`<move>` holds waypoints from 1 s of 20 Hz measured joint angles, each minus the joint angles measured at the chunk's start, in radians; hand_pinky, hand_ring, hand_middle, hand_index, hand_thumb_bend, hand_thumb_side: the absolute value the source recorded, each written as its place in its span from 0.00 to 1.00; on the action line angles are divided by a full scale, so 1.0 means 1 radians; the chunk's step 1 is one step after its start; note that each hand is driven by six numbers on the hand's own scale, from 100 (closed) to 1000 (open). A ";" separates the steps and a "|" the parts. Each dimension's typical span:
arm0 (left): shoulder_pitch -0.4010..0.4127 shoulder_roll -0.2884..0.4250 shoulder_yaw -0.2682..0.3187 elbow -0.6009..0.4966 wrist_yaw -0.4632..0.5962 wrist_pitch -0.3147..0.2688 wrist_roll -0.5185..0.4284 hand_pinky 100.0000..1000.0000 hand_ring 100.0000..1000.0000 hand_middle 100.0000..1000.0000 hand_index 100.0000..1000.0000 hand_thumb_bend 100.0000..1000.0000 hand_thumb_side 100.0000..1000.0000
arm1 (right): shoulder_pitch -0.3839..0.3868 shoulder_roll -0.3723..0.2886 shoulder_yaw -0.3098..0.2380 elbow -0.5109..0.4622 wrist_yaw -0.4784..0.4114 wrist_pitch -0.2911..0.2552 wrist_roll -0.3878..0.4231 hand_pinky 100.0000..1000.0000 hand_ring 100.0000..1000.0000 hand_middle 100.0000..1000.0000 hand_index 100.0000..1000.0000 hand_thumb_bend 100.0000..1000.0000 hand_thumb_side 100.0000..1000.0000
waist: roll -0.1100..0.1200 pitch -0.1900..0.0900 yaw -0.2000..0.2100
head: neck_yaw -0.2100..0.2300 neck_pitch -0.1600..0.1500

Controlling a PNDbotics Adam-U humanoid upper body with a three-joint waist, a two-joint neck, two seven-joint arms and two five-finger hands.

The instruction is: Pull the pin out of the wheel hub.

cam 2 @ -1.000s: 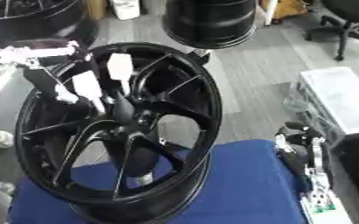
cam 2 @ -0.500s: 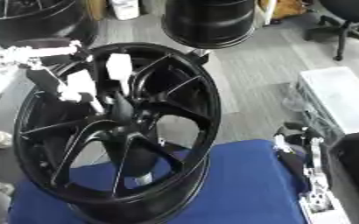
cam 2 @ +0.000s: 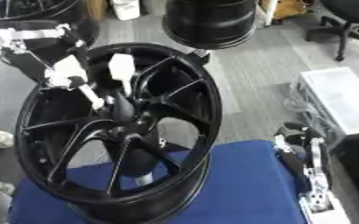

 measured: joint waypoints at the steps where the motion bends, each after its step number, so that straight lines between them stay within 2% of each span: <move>1: -0.004 0.017 0.006 -0.010 0.012 0.000 0.000 0.45 0.29 0.31 0.43 0.21 0.13 | 0.000 0.000 0.000 0.001 0.000 0.000 0.000 0.62 0.53 0.64 0.67 0.00 0.35 | 0.000 -0.001 0.001 | 0.000 0.000; 7: 0.003 0.175 0.072 -0.076 0.071 -0.032 0.034 0.46 0.28 0.31 0.43 0.22 0.12 | 0.009 -0.001 -0.007 0.004 0.000 0.001 -0.005 0.62 0.53 0.64 0.67 0.00 0.36 | 0.012 -0.009 0.022 | -0.010 0.000; 13: 0.178 0.352 0.144 -0.078 0.051 -0.055 0.104 0.46 0.29 0.32 0.44 0.23 0.11 | 0.018 -0.006 -0.012 0.005 0.000 0.004 -0.009 0.62 0.53 0.64 0.67 0.00 0.35 | 0.015 -0.014 0.035 | -0.019 0.000; 15: 0.233 0.372 0.162 -0.033 0.014 -0.051 0.119 0.46 0.29 0.33 0.45 0.24 0.11 | 0.018 -0.008 -0.012 0.005 0.000 0.006 -0.011 0.62 0.53 0.64 0.67 0.00 0.35 | 0.015 -0.014 0.035 | -0.019 0.000; 18: 0.278 0.364 0.180 0.078 -0.077 -0.050 0.131 0.49 0.33 0.36 0.49 0.27 0.13 | 0.018 -0.007 -0.012 0.008 0.000 0.006 -0.011 0.62 0.53 0.64 0.67 0.00 0.35 | 0.007 -0.014 0.034 | -0.019 0.000; 19: 0.285 0.351 0.188 0.121 -0.118 -0.052 0.137 0.55 0.40 0.44 0.57 0.34 0.19 | 0.018 -0.007 -0.012 0.009 0.000 0.006 -0.011 0.62 0.53 0.64 0.67 0.00 0.35 | 0.004 -0.014 0.034 | -0.018 0.000; 20: 0.290 0.335 0.197 0.161 -0.157 -0.056 0.144 0.58 0.45 0.49 0.62 0.37 0.21 | 0.019 -0.007 -0.013 0.010 0.000 0.006 -0.011 0.62 0.53 0.64 0.67 0.00 0.35 | 0.001 -0.014 0.034 | -0.018 0.000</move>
